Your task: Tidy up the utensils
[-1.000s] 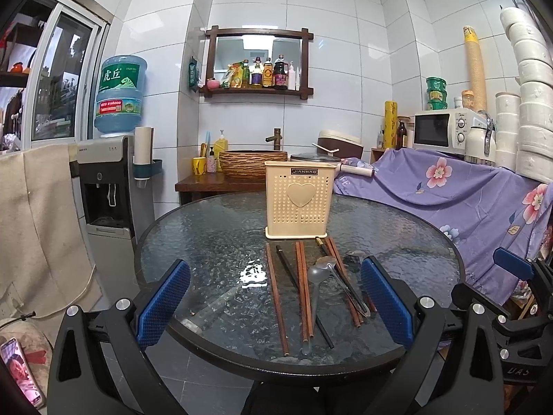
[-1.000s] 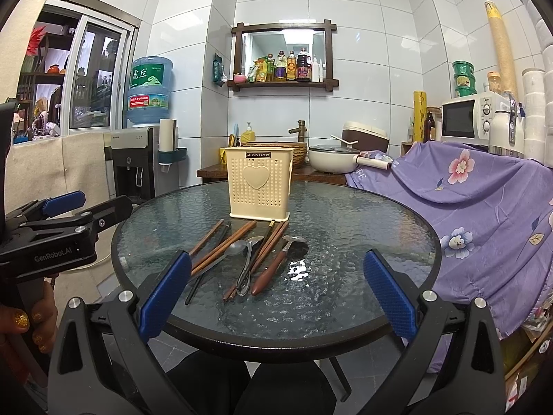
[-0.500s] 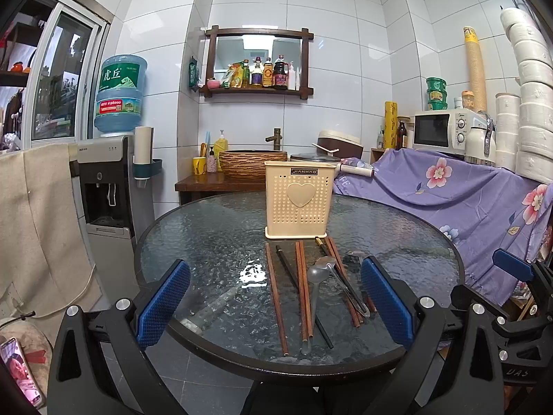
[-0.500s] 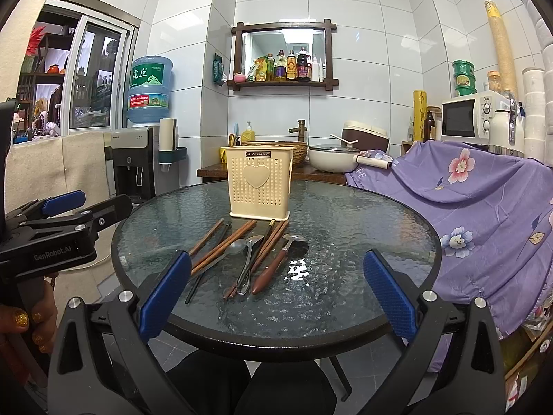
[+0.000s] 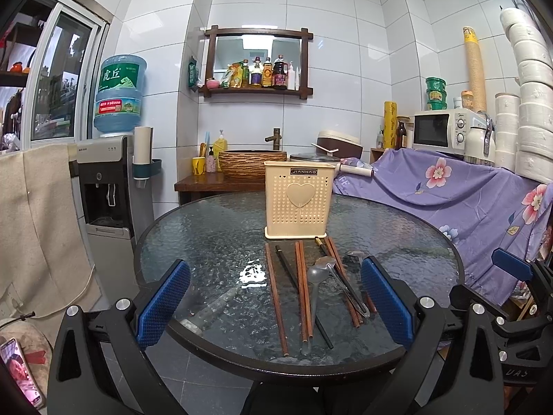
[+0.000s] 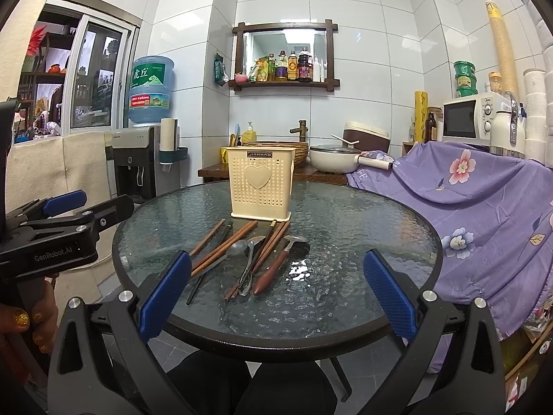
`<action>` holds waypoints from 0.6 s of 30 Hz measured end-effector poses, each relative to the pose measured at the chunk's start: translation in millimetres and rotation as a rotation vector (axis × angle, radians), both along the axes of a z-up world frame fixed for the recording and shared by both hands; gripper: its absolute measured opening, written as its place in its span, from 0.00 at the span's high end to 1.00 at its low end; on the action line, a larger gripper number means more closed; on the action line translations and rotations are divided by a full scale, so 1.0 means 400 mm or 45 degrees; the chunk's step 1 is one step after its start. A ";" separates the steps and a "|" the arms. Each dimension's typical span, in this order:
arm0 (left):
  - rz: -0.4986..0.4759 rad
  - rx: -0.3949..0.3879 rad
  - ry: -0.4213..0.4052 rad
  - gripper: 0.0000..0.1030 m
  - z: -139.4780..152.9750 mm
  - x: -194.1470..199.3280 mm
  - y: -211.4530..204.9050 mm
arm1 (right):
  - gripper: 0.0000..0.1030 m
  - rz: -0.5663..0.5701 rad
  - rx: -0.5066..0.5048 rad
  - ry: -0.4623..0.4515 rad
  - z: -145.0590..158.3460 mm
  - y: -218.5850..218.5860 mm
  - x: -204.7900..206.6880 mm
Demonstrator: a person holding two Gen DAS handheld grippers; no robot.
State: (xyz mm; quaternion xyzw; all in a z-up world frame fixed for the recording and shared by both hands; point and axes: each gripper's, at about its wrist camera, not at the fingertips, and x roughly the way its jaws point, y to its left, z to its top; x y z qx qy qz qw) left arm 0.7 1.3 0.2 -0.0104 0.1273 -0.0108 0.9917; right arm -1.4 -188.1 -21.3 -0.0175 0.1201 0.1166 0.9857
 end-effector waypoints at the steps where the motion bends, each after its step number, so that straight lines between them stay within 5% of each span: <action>1: 0.000 0.001 -0.001 0.06 0.000 0.000 -0.001 | 0.05 -0.001 -0.001 0.000 0.000 0.000 0.000; 18: -0.005 0.000 0.000 0.06 0.002 0.003 -0.010 | 0.05 0.001 0.000 0.004 0.004 0.002 -0.001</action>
